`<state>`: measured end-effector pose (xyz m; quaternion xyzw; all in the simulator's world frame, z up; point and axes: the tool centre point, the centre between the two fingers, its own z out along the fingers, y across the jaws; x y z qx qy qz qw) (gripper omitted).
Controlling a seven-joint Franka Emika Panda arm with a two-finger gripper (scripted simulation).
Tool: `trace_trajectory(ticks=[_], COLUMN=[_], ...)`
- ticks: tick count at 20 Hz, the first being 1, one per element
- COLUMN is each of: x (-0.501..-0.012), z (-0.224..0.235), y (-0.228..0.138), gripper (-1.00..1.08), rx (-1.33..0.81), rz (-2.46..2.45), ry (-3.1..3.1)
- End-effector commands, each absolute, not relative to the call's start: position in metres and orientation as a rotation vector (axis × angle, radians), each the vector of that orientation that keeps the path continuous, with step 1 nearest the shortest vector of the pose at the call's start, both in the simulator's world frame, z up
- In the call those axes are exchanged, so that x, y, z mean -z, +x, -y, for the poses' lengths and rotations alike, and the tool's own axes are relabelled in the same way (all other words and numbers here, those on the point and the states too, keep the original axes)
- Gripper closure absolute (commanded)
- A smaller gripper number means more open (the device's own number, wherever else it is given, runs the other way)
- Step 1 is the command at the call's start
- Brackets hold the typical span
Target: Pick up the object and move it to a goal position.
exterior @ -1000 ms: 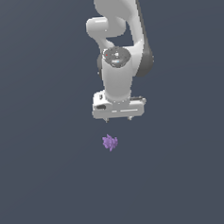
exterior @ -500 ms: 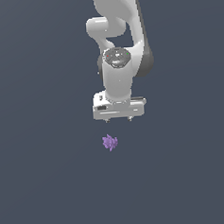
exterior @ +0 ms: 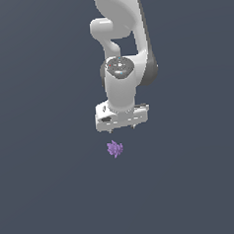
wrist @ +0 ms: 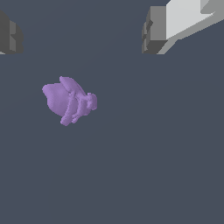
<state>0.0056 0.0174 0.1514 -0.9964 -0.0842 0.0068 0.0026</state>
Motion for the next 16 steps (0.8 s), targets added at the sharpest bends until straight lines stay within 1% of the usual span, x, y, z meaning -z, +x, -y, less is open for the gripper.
trace_trajectory(ticks=[1, 16], x=[-0.146, -0.108], z=[-0.014, 0.009], y=[0.009, 0.028], gripper=[-0.92, -0.92], rx=[-0.02, -0.008], rz=[0.35, 0.921], ry=[-3.118, -3.004])
